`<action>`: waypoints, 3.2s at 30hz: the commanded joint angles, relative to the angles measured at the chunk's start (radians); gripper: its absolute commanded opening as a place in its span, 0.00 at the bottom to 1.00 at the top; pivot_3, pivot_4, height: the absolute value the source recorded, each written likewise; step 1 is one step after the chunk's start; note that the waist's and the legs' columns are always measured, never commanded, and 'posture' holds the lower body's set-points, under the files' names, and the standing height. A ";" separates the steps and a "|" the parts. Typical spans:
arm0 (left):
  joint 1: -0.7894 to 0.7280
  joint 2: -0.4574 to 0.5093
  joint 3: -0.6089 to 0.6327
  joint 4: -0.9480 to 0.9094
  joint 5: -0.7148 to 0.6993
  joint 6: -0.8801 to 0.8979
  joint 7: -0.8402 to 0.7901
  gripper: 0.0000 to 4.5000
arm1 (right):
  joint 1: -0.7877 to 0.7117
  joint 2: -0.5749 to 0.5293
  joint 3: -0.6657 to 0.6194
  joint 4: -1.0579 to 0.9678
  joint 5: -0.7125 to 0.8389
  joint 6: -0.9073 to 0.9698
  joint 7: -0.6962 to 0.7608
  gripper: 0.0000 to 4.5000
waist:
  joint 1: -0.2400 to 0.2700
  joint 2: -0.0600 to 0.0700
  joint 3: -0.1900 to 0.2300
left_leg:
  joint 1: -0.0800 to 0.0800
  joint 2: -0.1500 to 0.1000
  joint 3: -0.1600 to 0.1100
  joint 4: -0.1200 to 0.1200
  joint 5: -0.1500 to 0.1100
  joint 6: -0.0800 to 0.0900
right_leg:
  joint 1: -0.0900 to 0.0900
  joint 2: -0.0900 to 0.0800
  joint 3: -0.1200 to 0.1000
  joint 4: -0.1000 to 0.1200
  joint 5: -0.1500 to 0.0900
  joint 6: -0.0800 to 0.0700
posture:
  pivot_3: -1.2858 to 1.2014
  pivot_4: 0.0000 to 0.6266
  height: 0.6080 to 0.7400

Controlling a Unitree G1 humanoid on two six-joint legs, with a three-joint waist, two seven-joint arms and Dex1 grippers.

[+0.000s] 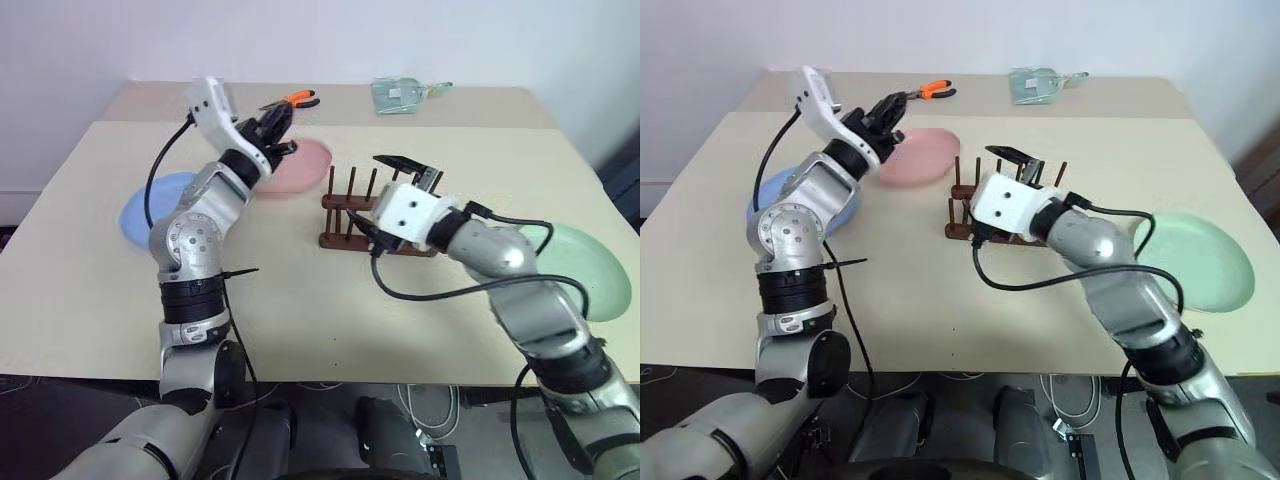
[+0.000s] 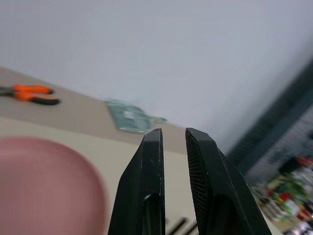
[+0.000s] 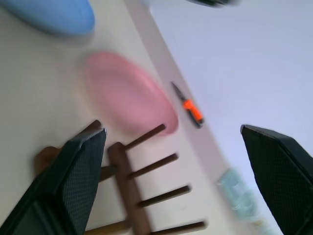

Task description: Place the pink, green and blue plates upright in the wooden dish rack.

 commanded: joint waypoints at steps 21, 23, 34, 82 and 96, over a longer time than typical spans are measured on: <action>-0.130 0.011 0.187 0.570 0.127 -0.030 0.395 0.99 | 0.130 0.096 -0.069 0.036 -0.092 -0.086 -0.022 1.00 | 0.002 0.000 0.000 | 0.000 0.000 -0.001 0.000 0.000 0.000 | 0.000 0.001 0.000 0.000 0.000 0.000 | 0.52 0.24 1.00; -0.150 0.010 0.205 0.633 0.128 -0.052 0.409 0.99 | 0.133 0.096 -0.075 0.036 -0.093 -0.086 -0.021 1.00 | -0.001 0.000 0.000 | 0.000 0.000 -0.001 0.000 0.000 0.000 | 0.000 0.001 0.000 0.000 0.000 0.000 | 0.52 0.24 1.00; -0.273 0.058 0.317 0.962 0.097 -0.237 0.376 0.80 | 0.154 0.094 -0.090 0.034 -0.117 -0.089 -0.023 1.00 | -0.004 0.000 0.000 | 0.001 0.000 -0.001 0.000 0.000 -0.001 | 0.000 0.001 0.000 0.001 0.000 0.000 | 0.52 0.24 1.00; -0.027 0.015 -0.088 -0.096 0.040 0.106 0.122 0.24 | -0.161 0.058 -0.012 0.352 -0.512 -0.334 -0.156 0.00 | -0.023 0.000 0.001 | 0.000 0.000 0.000 -0.001 0.001 -0.001 | -0.001 0.002 0.001 0.001 0.000 0.000 | 0.52 0.24 1.00; 0.102 0.283 -0.244 0.023 0.234 -0.316 -0.350 0.79 | 0.049 0.278 -0.676 -0.203 0.629 0.381 0.087 0.00 | -0.018 0.002 0.000 | 0.001 0.001 0.000 -0.001 0.001 -0.001 | 0.000 0.003 0.002 0.000 0.001 -0.001 | 0.52 0.24 1.00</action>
